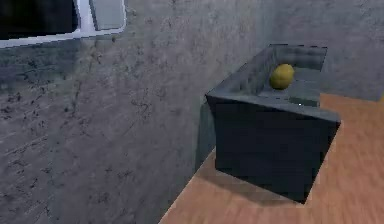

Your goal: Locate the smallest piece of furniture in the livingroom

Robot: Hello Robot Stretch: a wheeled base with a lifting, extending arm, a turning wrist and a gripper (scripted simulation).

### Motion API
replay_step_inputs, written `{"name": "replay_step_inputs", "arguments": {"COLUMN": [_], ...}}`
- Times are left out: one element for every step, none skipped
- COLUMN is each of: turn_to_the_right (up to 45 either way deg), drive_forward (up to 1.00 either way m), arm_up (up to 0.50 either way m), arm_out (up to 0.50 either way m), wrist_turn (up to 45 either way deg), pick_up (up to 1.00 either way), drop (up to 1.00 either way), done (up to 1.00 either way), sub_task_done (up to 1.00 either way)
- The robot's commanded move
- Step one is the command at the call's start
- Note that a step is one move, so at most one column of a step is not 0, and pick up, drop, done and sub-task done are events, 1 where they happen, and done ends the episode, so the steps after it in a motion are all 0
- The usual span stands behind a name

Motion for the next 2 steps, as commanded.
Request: {"name": "replay_step_inputs", "arguments": {"turn_to_the_right": [30.0,0.0], "drive_forward": [0.00,0.60], "arm_up": [0.00,0.00], "arm_out": [0.00,0.00], "wrist_turn": [0.0,0.0], "pick_up": [0.00,0.00], "drop": [0.00,0.00], "done": [0.00,0.00], "sub_task_done": [0.00,0.00]}}
